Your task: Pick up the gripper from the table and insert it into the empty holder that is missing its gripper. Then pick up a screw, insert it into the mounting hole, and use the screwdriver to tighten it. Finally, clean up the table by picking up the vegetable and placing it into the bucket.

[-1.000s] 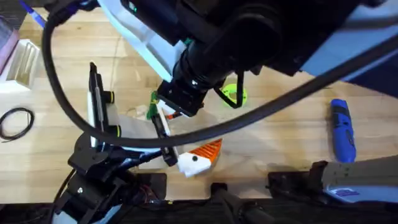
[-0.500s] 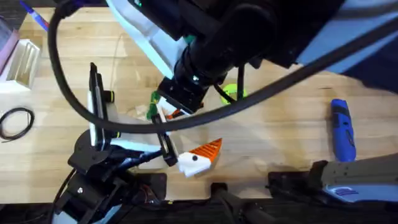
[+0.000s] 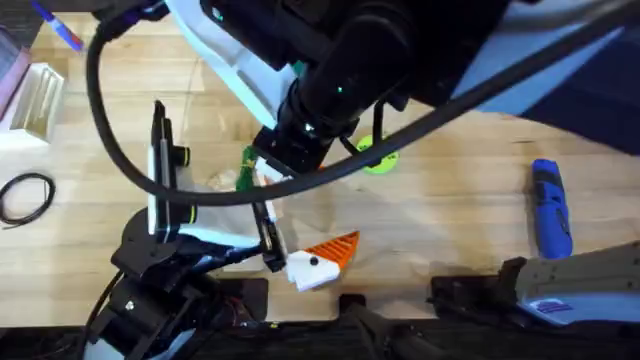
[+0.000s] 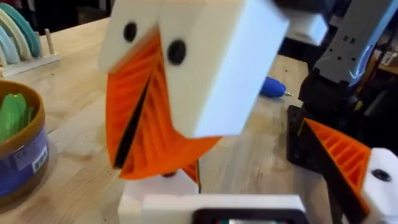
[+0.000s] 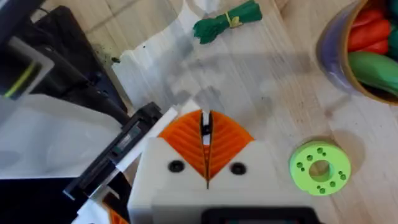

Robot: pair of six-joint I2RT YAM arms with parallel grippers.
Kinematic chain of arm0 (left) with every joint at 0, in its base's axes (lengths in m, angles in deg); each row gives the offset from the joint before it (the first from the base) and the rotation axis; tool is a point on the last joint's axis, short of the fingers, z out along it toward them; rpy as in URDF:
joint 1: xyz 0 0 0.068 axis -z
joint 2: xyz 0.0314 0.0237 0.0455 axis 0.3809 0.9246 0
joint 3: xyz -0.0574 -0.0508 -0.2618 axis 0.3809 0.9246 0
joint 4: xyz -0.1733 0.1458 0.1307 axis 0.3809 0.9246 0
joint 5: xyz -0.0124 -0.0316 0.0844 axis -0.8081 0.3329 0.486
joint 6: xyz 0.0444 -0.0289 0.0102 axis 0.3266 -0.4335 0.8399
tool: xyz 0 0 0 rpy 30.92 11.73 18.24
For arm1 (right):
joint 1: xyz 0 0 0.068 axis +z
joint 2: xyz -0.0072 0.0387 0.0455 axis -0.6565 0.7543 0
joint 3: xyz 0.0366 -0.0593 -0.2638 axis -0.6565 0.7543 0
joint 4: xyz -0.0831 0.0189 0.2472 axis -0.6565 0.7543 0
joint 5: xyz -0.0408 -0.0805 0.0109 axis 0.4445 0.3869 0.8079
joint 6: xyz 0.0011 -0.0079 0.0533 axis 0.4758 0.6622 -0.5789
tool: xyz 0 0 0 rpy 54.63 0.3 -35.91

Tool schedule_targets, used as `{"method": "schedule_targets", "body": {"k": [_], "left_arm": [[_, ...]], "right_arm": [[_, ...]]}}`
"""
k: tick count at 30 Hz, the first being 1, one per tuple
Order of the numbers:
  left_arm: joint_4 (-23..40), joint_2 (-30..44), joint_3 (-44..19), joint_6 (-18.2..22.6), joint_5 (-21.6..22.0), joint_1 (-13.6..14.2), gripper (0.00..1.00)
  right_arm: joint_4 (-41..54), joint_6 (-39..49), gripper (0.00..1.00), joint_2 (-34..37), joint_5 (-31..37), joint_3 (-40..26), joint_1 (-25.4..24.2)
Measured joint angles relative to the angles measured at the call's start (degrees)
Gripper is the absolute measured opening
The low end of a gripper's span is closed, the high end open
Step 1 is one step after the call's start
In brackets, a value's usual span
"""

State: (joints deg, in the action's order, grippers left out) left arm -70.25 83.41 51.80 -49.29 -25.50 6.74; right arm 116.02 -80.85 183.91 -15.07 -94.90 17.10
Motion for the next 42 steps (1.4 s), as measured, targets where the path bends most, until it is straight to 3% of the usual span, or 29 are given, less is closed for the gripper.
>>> {"method": "schedule_targets", "body": {"k": [34, 42], "left_arm": [[0.0, 0.0, 0.0, 1.7, 0.7, -0.1, 0.987], [0.0, 0.0, 0.0, 1.7, 0.7, -0.1, 0.985]], "right_arm": [[-0.2, -1.2, 0.005, -2.9, 1.1, 0.1, -0.1], [-0.7, -12.3, 0.005, -3.7, 12.9, 0.2, 0.4]]}}
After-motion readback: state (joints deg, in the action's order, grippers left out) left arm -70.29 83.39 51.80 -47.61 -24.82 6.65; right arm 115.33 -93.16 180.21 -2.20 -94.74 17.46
